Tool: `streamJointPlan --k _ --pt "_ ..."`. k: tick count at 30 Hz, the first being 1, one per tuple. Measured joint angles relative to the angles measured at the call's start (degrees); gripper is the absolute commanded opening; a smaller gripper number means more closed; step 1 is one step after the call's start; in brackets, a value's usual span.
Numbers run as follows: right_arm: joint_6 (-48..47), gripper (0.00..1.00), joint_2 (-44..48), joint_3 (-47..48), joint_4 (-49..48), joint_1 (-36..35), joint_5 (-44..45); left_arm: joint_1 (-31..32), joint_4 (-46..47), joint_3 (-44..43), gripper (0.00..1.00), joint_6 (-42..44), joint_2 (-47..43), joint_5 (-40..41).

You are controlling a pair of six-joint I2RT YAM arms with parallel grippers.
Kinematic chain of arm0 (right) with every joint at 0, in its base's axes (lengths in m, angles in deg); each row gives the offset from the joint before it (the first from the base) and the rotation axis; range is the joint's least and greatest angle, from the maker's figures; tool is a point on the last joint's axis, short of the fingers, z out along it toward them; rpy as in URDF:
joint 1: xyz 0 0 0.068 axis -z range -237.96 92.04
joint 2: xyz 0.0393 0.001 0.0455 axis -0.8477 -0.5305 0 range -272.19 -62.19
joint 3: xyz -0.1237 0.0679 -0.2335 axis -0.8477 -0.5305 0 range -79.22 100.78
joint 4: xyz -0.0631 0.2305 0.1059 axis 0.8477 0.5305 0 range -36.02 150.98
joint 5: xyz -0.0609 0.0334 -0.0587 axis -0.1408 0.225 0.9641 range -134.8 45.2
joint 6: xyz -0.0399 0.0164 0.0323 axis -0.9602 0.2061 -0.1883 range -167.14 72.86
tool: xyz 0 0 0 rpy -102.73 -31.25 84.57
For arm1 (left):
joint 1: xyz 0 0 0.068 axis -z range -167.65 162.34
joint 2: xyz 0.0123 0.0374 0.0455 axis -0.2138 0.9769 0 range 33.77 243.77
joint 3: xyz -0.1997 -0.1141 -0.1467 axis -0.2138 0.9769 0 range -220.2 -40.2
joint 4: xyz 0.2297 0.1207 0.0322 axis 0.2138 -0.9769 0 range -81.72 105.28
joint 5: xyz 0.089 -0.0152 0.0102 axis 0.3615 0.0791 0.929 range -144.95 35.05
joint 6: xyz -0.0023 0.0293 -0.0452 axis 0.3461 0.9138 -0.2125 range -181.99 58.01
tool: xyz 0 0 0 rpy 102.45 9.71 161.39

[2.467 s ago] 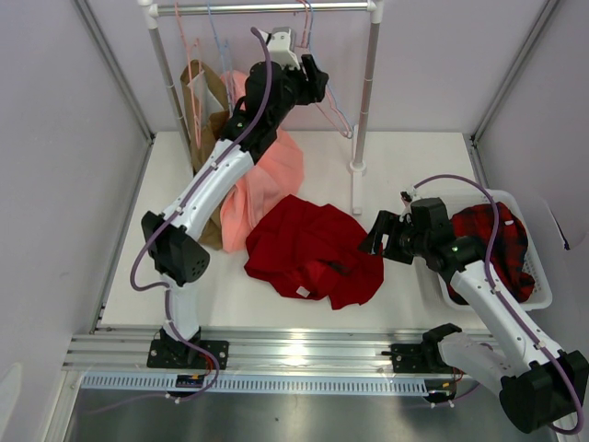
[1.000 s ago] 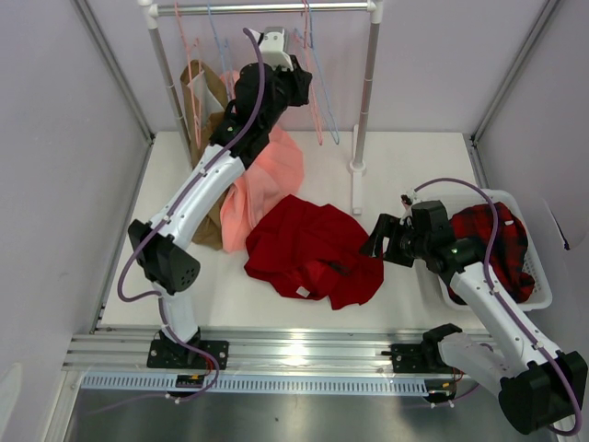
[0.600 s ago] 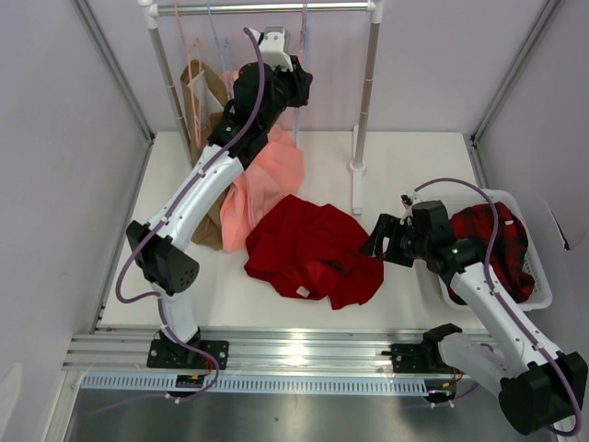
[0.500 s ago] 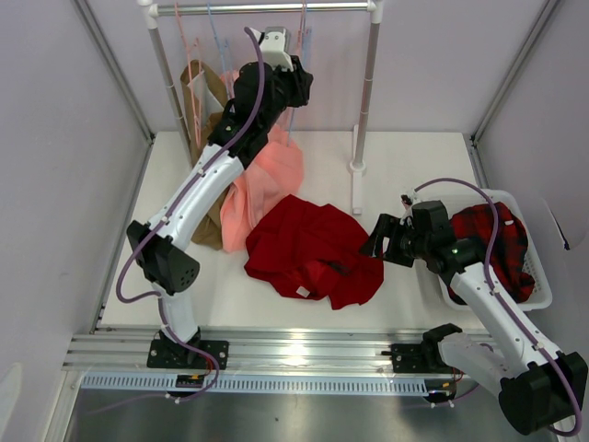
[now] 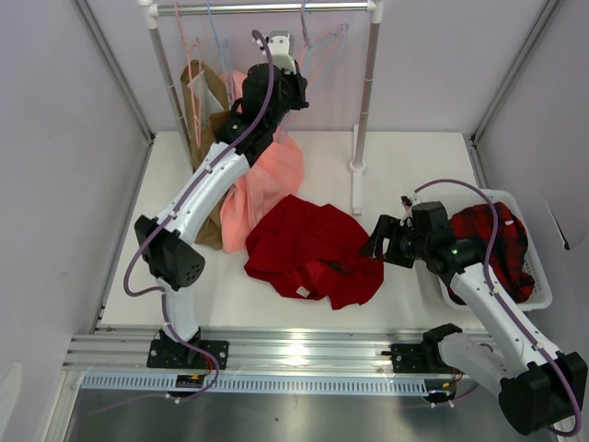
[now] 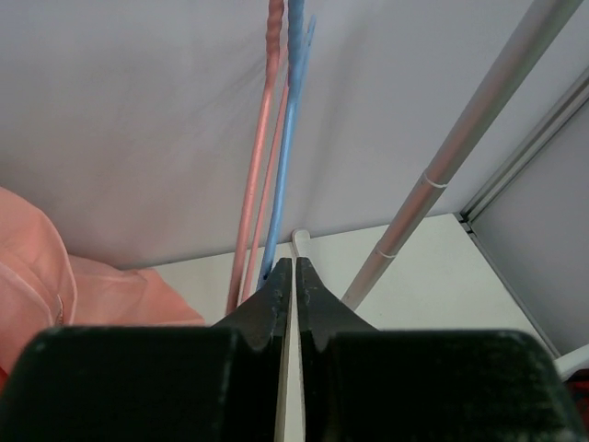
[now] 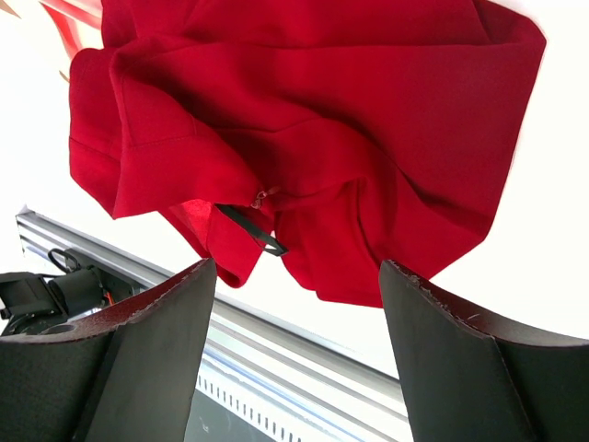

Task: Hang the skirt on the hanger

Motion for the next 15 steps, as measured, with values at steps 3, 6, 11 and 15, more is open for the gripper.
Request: streamJointPlan --k 3,6,11,15 --pt "0.00 0.78 0.00 -0.24 0.00 0.00 0.00 -0.22 -0.02 0.00 0.11 0.02 0.37 -0.22" --pt "0.00 0.78 0.00 -0.28 0.00 0.00 0.00 -0.37 -0.04 -0.33 0.11 0.00 0.98 -0.70" --pt "0.00 0.78 0.00 -0.31 0.02 0.00 0.02 -0.98 -0.52 -2.12 0.15 -0.17 3.08 -1.81" --pt "-0.02 0.78 0.17 -0.46 0.04 0.00 0.00 -1.68 -0.85 -2.64 0.23 -0.22 4.37 -3.19"
